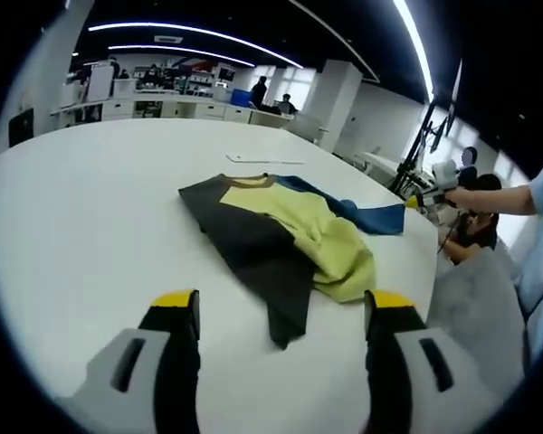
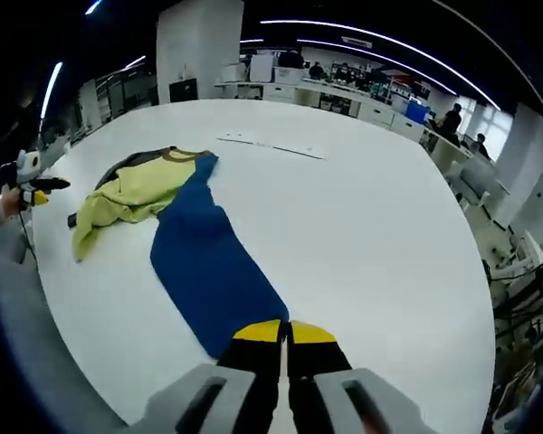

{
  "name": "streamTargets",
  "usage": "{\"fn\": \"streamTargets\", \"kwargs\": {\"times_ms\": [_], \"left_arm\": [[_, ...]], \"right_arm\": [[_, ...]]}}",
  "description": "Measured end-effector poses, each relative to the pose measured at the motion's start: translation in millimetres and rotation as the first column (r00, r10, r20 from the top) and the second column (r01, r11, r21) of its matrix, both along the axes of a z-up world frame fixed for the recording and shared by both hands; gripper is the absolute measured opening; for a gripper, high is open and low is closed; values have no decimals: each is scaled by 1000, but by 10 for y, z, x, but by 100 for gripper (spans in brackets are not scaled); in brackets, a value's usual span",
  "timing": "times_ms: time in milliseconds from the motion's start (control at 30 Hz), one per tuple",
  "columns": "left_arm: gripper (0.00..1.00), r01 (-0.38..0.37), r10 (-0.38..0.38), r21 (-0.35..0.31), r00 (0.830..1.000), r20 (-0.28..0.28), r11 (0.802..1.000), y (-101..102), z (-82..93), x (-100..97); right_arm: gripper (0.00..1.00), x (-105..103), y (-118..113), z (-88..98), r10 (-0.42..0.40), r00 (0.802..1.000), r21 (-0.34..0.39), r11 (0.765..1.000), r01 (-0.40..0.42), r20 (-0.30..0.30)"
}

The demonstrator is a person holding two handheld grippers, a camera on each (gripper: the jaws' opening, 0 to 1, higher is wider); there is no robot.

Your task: Fold the garment on the visible template until the final outline fits inside the template.

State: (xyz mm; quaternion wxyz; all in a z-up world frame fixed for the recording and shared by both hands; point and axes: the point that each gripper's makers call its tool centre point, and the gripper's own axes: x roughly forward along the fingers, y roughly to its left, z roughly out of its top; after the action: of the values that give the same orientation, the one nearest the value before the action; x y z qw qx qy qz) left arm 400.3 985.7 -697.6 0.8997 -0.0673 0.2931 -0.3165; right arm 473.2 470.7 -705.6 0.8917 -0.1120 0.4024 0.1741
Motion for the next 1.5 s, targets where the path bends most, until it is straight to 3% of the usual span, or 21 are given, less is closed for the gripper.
{"fn": "streamTargets", "kwargs": {"times_ms": [233,767,1100,1200,1500], "left_arm": [[71,-19,19,2,1000,-6,1000,54,-40,20],[71,-48,48,18,998,-44,999,136,-157,7],[71,-70,71,22,996,-56,997,151,-188,67],[71,-73,74,22,995,-59,997,152,-192,78],[71,-78,80,29,994,-79,997,141,-252,79]], "right_arm": [[0,173,-219,19,-45,999,-18,999,45,-7],[0,595,-817,-246,-156,983,-119,982,144,-100],[0,832,-844,-421,-152,980,-141,981,134,-129],[0,842,-866,-497,-129,979,-179,979,101,-155],[0,859,-992,-561,-141,975,-188,976,109,-169]]}}
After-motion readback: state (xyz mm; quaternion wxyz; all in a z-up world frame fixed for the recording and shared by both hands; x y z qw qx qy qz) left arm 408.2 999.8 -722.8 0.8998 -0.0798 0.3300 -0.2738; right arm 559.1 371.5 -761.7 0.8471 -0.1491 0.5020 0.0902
